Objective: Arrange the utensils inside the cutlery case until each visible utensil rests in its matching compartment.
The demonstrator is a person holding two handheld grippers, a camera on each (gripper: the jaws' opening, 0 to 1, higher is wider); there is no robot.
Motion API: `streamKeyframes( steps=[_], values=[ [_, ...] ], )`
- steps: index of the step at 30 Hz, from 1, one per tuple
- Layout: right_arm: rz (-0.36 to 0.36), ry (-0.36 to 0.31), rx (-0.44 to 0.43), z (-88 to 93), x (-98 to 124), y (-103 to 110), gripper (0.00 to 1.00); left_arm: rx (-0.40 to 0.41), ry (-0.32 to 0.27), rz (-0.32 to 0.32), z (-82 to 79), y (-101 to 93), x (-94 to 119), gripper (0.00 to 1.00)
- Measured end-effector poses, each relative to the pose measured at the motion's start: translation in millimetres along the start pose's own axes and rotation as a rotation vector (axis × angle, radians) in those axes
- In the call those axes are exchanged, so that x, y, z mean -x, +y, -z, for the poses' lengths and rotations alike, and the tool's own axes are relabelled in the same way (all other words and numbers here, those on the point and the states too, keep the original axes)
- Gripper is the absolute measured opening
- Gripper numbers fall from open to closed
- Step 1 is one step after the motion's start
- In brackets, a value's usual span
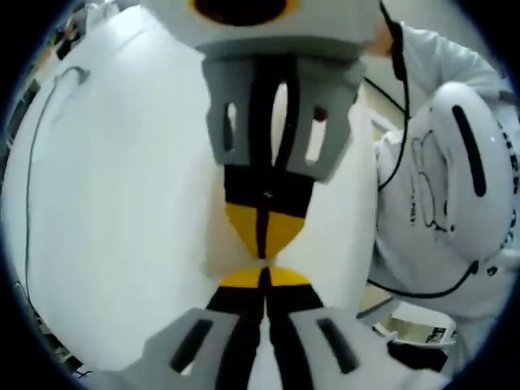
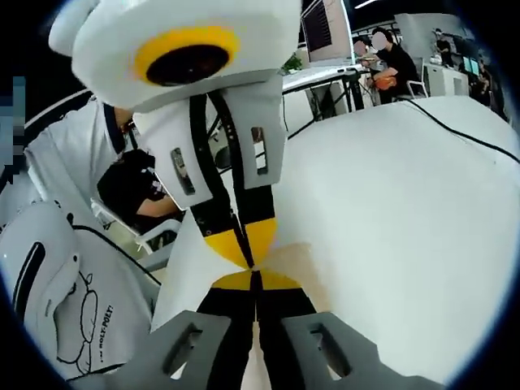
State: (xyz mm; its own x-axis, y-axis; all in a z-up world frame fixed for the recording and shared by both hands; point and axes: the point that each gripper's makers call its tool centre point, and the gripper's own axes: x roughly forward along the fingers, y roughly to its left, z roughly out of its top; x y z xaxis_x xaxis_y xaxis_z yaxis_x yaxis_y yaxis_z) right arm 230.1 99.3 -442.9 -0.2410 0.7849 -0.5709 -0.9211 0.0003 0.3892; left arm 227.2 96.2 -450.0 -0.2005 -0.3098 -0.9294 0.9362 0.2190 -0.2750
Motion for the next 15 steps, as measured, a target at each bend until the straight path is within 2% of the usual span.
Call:
streamKeyframes(
  steps=[1, 2, 3, 4, 5, 6, 7, 8, 9, 11, 13, 15],
  values=[
    [0.000, 0.006, 0.006, -0.7, 0.8, 0.3, 0.00, -0.023, 0.010, -0.010, -1.4, -1.0, 0.0, 0.00],
    [0.014, 0.009, 0.071, -0.9, 2.1, -1.1, 0.00, -0.086, 0.032, -0.038, -1.9, 0.2, 1.3, 0.00],
    [0.025, 0.025, 0.105, 3.2, 7.0, 0.3, 0.00, -0.156, 0.023, -0.065, -5.1, 0.3, 1.2, 0.00],
    [0.013, 0.000, 0.155, 0.8, 14.1, 3.7, 0.02, -0.096, 0.016, -0.063, -4.3, -2.1, 0.7, 0.00],
    [0.057, -0.054, 0.139, -4.0, 26.7, 0.0, 0.10, -0.085, -0.008, -0.054, -7.2, -4.5, -1.5, 0.00],
    [0.078, -0.064, 0.165, -0.7, 40.4, -1.8, 0.17, -0.084, -0.053, -0.063, -10.0, -5.7, -2.5, 0.00],
    [0.129, -0.074, 0.249, 3.6, 54.7, -6.9, 0.20, -0.082, -0.055, -0.070, -7.2, -7.7, -3.0, 0.01],
    [0.179, -0.074, 0.288, 7.6, 64.1, -13.8, 0.21, -0.101, -0.069, -0.086, -5.9, -8.2, -2.1, 0.03],
    [0.240, -0.061, 0.307, 21.6, 82.2, -20.8, 0.22, -0.119, -0.101, -0.122, -6.1, -3.4, 1.9, 0.06],
    [0.301, -0.064, 0.309, 39.4, 99.6, -27.6, 0.31, -0.147, -0.176, -0.159, -10.6, -0.6, 12.7, 0.08],
    [0.347, -0.052, 0.251, 68.2, 120.0, -35.9, 0.41, -0.158, -0.266, -0.197, -19.6, 2.1, 24.9, 0.12],
    [0.373, -0.045, 0.222, 86.8, 130.6, -42.3, 0.48, -0.210, -0.315, -0.250, -27.0, 7.4, 31.4, 0.27]
  ],
)
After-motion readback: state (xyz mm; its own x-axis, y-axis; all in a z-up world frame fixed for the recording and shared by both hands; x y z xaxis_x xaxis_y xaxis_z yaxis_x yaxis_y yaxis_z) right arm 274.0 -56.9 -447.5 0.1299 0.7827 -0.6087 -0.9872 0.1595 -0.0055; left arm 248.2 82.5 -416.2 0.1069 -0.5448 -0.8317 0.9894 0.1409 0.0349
